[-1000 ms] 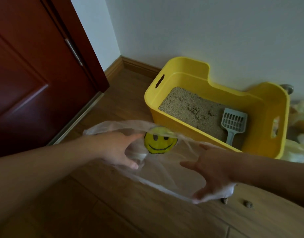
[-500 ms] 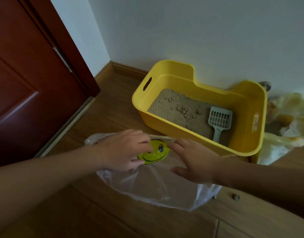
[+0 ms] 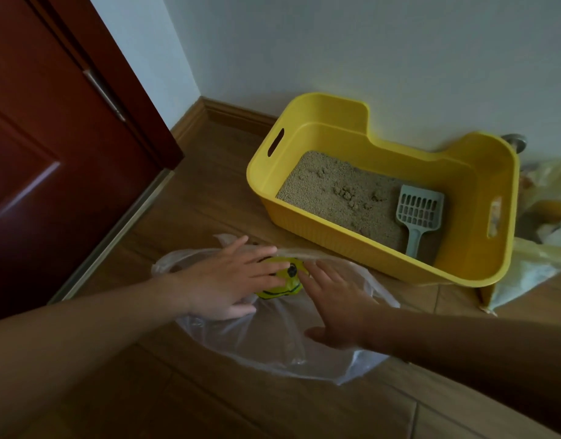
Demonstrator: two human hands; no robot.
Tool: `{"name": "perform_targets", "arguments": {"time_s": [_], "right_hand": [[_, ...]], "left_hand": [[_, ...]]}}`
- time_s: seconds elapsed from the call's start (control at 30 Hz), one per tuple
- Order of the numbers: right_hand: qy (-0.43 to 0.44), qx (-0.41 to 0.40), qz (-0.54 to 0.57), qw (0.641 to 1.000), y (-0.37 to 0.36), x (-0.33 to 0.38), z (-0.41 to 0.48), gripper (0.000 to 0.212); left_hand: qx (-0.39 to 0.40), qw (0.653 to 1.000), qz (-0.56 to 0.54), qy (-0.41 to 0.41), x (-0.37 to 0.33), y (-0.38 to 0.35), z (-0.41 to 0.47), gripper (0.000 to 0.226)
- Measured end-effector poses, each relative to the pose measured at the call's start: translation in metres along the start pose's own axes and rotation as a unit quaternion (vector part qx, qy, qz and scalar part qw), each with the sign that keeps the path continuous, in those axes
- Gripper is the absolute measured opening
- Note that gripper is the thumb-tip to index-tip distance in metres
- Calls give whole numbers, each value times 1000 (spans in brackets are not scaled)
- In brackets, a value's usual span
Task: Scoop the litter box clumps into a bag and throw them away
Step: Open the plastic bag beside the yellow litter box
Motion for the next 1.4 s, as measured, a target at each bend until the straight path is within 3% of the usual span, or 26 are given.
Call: {"name": "perform_targets", "arguments": {"time_s": [0.13, 0.27, 0.5, 0.6, 0.73, 0.93, 1.07, 1.4], "right_hand": [[-10, 16, -8, 1000, -10, -15, 11, 117], [8, 39, 5, 999, -18, -37, 11, 124], [3, 27, 5, 1000, -28, -59, -12, 132], [11, 29, 14, 999, -25, -56, -14, 138], [38, 35, 61, 997, -23, -51, -6, 143], [53, 4, 98, 994, -15, -53, -12, 143], [50, 5, 123, 991, -13, -55, -21, 141], [76, 5, 184, 980, -1, -42, -53, 135]], "left_hand": [[105, 987, -93, 79, 11, -10, 6, 86], [107, 967, -191, 130, 22, -18, 4, 119], [145, 943, -237, 181, 16, -44, -9, 131], [103, 952, -231, 170, 9, -41, -5, 122], [-9, 974, -184, 132, 8, -21, 7, 88], [-86, 950, -282, 101, -4, 9, 28, 40], [-83, 938, -319, 108, -8, 15, 32, 39], [-217, 913, -342, 53, -18, 40, 26, 37]]}}
Point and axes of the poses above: each hand's wrist, its own z-axis towards the middle knuckle, its own y-axis out of the back of the hand, x = y × z, the point moved 1 cm from there along z, towards the middle knuckle, and after that the axes turned 15 degrees about x, right-handed, at the moved point
